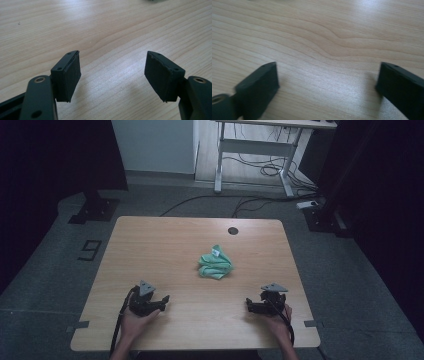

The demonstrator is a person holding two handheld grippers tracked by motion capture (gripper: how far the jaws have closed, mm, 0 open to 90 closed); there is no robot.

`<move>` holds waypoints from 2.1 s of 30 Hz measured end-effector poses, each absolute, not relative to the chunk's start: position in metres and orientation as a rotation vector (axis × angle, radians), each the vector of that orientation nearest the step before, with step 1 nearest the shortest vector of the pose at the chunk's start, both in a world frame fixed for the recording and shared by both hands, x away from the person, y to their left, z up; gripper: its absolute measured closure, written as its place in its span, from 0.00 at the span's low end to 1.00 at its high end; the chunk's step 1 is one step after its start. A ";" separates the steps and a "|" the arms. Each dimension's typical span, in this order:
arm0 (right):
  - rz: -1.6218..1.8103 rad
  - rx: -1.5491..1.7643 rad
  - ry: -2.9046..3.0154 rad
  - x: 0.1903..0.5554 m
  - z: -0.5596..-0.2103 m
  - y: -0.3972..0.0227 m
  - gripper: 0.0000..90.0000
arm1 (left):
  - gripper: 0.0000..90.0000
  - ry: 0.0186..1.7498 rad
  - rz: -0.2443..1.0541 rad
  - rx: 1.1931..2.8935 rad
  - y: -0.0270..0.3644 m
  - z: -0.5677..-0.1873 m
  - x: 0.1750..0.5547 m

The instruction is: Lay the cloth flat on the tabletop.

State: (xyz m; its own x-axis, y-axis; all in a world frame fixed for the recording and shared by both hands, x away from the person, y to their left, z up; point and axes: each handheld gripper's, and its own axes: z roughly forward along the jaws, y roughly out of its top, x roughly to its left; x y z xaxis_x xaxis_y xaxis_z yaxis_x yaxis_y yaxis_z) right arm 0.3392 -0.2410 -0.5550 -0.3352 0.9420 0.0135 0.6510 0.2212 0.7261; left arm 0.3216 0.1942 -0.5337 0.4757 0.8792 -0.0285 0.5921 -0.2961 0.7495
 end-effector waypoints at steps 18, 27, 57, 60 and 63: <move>1.083 1.400 2.015 0.342 -0.532 -0.232 0.22 | 0.38 1.138 0.490 2.010 0.172 -0.517 0.330; 1.192 1.302 2.060 0.386 -0.519 -0.197 0.27 | 0.40 1.128 0.464 2.010 0.161 -0.515 0.336; 1.162 1.255 2.207 0.454 -0.533 -0.149 0.90 | 0.40 1.136 0.443 1.990 0.171 -0.518 0.330; 1.222 1.244 2.205 0.446 -0.530 -0.153 0.92 | 0.41 1.134 0.446 1.985 0.170 -0.517 0.330; 1.280 1.216 2.203 0.436 -0.525 -0.155 0.92 | 0.42 1.128 0.446 1.976 0.169 -0.515 0.330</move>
